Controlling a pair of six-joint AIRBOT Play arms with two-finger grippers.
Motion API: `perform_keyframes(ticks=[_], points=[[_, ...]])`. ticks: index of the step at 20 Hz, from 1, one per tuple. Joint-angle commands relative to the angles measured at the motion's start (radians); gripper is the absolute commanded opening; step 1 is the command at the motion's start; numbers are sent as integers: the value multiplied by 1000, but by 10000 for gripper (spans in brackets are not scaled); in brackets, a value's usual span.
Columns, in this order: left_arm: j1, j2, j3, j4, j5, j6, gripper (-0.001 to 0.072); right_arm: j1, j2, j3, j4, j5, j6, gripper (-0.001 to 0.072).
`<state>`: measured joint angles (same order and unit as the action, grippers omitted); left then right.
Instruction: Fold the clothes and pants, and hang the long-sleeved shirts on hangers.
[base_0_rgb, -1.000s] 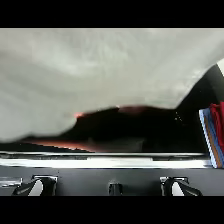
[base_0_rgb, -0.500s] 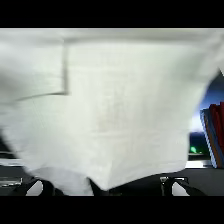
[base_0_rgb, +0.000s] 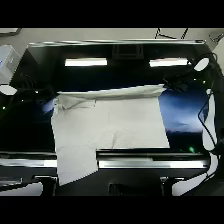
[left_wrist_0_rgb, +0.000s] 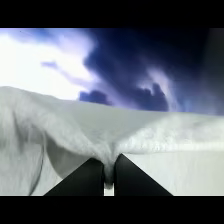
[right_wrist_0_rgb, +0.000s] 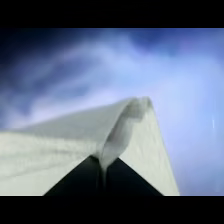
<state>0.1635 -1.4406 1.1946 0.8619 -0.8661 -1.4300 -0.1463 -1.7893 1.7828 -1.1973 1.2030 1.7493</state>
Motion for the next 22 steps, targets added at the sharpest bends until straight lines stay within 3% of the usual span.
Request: perform_keyframes(ticks=[1,5,9,11,13,17,19,22], points=[[-32,-107,59,-66,189,93,26,-2,-68,7,8,-300,75,39],[-87,-123,109,-66,422,122,27,-14,-75,10,-37,-453,73,39],[-156,-213,109,-67,467,121,27,-14,-101,10,-121,-366,77,39],[-154,-229,109,-66,381,114,26,-22,-105,10,-109,-309,77,40],[-106,-185,117,-40,200,114,26,-53,-78,13,-86,-220,73,40],[-24,-103,106,95,-271,64,26,-93,-42,8,-110,184,-84,40],[-39,-110,41,140,-323,32,26,-85,-42,-48,-116,285,-128,39],[-48,-112,-19,157,-323,35,26,-81,-42,-101,-143,320,-150,39]])
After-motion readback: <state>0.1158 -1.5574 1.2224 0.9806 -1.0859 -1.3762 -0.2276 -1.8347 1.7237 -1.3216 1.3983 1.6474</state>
